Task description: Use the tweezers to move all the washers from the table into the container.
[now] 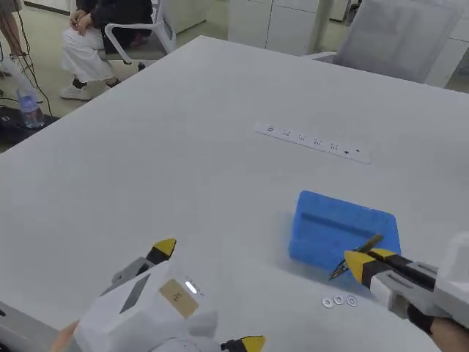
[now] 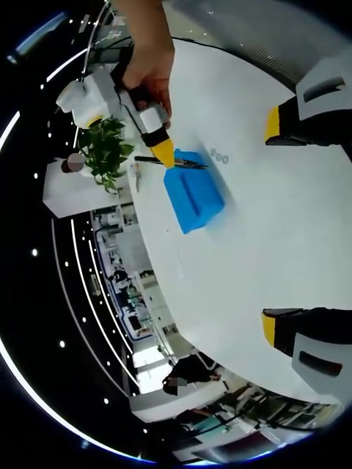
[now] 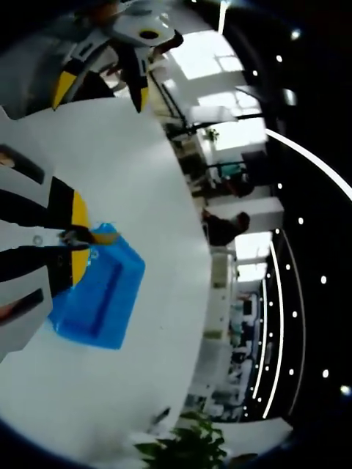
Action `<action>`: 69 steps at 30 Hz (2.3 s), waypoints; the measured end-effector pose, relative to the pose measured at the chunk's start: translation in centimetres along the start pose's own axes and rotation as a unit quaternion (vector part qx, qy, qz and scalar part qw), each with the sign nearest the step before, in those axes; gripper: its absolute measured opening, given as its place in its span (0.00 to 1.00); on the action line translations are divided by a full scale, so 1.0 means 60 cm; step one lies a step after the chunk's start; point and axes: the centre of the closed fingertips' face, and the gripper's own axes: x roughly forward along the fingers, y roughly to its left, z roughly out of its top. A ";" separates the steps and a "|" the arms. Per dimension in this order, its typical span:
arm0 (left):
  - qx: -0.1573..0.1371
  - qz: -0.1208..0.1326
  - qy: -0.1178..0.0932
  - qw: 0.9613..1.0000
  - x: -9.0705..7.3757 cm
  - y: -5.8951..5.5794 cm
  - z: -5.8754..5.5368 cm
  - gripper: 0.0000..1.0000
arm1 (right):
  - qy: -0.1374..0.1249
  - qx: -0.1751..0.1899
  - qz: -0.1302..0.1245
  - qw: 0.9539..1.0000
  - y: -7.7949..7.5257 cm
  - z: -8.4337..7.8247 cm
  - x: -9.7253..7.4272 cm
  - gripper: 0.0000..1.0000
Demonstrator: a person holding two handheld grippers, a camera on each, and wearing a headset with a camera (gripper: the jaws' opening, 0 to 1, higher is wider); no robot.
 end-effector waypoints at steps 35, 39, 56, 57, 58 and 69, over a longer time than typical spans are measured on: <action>0.008 0.006 0.009 1.000 0.001 0.003 -0.005 0.92 | 0.035 0.015 -0.024 0.999 -0.027 -0.049 0.020 0.03; 0.007 0.007 0.008 1.000 0.000 0.004 -0.005 0.92 | 0.038 0.010 -0.027 0.999 -0.025 -0.047 0.016 0.03; 0.014 0.007 0.014 1.000 0.001 0.002 -0.008 0.92 | -0.001 0.034 -0.016 0.999 -0.033 0.005 -0.014 0.03; 0.015 0.006 0.015 1.000 0.001 0.001 -0.009 0.92 | -0.004 0.034 -0.015 0.999 -0.034 0.009 -0.015 0.03; 0.016 0.006 0.015 1.000 0.001 0.001 -0.009 0.92 | -0.008 0.035 -0.015 0.999 -0.037 0.016 -0.016 0.03; 0.021 0.003 0.020 1.000 0.002 -0.001 -0.011 0.91 | -0.040 0.024 -0.018 0.999 -0.050 0.073 -0.001 0.03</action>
